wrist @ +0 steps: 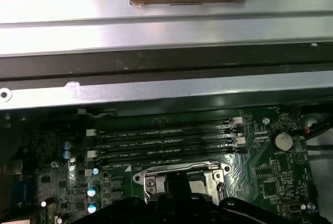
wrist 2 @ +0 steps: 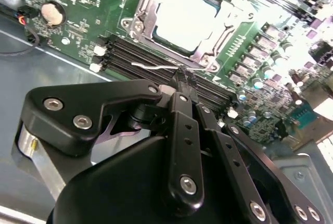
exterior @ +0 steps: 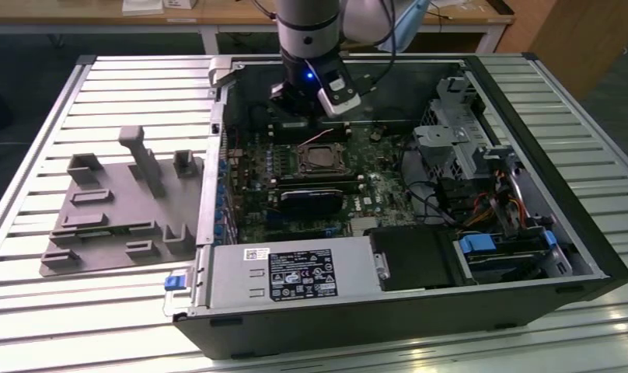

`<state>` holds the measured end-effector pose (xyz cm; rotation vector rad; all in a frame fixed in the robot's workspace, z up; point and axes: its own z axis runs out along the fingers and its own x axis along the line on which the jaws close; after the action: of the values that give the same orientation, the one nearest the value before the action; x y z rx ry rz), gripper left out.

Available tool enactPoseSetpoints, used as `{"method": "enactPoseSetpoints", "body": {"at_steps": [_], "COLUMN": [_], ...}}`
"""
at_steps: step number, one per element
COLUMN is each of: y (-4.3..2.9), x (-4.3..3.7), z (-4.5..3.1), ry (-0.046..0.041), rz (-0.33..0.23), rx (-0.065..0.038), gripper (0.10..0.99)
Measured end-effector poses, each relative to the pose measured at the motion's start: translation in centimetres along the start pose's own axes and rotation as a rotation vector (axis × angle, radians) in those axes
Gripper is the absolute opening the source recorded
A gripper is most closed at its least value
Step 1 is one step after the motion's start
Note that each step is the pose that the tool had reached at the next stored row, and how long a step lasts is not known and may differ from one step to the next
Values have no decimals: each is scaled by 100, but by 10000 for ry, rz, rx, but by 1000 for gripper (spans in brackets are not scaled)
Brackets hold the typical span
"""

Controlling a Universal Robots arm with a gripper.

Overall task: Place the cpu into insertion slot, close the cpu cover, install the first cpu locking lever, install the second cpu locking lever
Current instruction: 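Install the first cpu locking lever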

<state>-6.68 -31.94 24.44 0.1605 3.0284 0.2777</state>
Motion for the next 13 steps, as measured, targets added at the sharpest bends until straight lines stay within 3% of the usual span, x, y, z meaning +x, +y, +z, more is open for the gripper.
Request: {"method": "enactPoseSetpoints", "body": {"at_steps": [7,10,13], "y": [-3,-4,-7], "x": [1,2,3], "z": [13,23,37], "ry": [-536,-574,-548], "rz": [-93,-82,-41], "rx": [-115,-269,-563], "gripper": [102,102,102]}}
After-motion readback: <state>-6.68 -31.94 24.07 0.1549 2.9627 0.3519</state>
